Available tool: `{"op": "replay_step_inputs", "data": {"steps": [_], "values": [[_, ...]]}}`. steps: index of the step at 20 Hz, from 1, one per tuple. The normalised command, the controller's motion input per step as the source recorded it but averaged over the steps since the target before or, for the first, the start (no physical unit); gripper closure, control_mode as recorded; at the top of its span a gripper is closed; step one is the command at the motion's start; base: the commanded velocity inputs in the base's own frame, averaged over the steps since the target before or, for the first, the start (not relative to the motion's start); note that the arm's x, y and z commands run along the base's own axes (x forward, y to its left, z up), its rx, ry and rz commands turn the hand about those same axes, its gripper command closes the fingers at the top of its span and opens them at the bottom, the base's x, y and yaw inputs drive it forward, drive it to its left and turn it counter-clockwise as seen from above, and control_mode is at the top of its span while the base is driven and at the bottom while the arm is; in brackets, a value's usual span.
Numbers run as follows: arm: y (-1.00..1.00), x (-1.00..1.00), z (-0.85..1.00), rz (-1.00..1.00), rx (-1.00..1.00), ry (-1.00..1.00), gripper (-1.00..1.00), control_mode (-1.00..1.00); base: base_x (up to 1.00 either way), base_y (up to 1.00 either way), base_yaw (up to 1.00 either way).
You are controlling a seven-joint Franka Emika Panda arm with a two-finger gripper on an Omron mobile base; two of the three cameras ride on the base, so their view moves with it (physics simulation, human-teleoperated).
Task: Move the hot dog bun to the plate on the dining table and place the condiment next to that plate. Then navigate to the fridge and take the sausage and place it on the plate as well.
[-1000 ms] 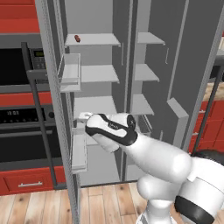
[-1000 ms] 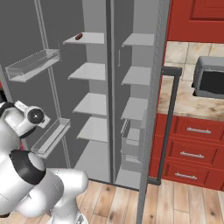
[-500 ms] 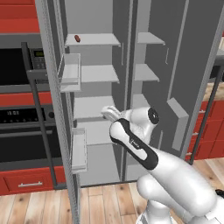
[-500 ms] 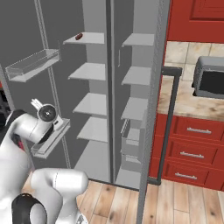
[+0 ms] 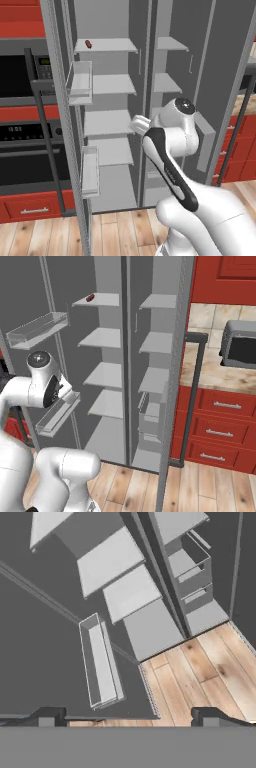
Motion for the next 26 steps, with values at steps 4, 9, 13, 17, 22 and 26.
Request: {"op": "replay_step_inputs", "data": {"steps": [4,9,13,17,22,26], "values": [[-0.54,-1.00,0.08,0.01,-0.21,-0.03,-1.00,-1.00,0.00,0.00,0.00],[-0.45,-0.90,0.49,0.09,-0.18,-0.05,-1.00,-1.00,0.00,0.00,0.00],[-0.40,-0.60,0.66,0.19,-0.18,0.00,-1.00,-1.00,0.00,0.00,0.00],[-0.21,-0.40,0.26,0.20,-0.17,0.01,-1.00,-1.00,0.00,0.00,0.00],[-0.02,-0.66,0.02,0.12,-0.16,-0.01,-1.00,-1.00,0.00,0.00,0.00],[0.00,-0.05,0.00,0.00,0.00,0.00,-1.00,-1.00,0.00,0.00,0.00]]}}
